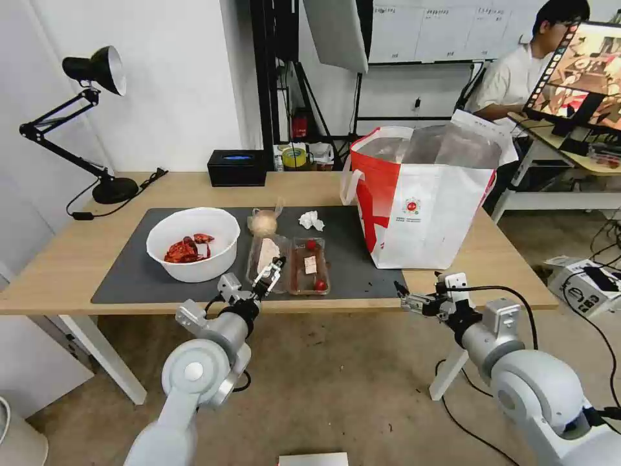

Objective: Pick up the trash from the table and place it into the takeout bag.

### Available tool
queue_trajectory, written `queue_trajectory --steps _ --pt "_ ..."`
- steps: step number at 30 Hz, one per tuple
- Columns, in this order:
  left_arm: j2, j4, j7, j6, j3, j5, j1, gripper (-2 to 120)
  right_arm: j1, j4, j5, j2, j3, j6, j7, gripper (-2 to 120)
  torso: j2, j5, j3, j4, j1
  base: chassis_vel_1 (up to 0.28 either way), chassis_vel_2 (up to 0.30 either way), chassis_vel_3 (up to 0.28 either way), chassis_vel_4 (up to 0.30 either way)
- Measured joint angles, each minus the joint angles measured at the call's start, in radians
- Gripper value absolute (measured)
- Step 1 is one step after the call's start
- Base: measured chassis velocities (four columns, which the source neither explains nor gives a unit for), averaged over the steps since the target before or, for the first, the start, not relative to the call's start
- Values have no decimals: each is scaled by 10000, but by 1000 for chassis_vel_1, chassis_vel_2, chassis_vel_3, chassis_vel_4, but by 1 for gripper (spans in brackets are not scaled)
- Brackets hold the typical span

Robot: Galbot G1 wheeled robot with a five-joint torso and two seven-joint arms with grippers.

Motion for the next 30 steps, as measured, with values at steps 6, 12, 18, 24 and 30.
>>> queue_trajectory --steps 6,12,18,24,30 --pt "63 -104 369 -297 -89 -147 -120 100 3 13 -1 -22 -2 0 0 100 0 0 0 0 0 0 0 0 0" --pt "76 -142 591 -532 -55 -197 -292 100 6 46 -1 -33 1 -4 0 100 0 0 0 0 0 0 0 0 0" --pt "54 -143 621 -548 111 -196 -371 100 -40 71 -1 -38 9 -7 0 100 0 0 0 0 1 0 0 0 0" --pt "110 -34 643 -588 289 -153 -527 100 -74 129 -5 -58 9 -22 2 100 0 0 0 0 0 0 0 0 0" --pt "278 209 644 -618 725 -118 -918 100 -48 163 -4 -198 49 -33 11 100 0 1 0 0 0 0 0 0 0"
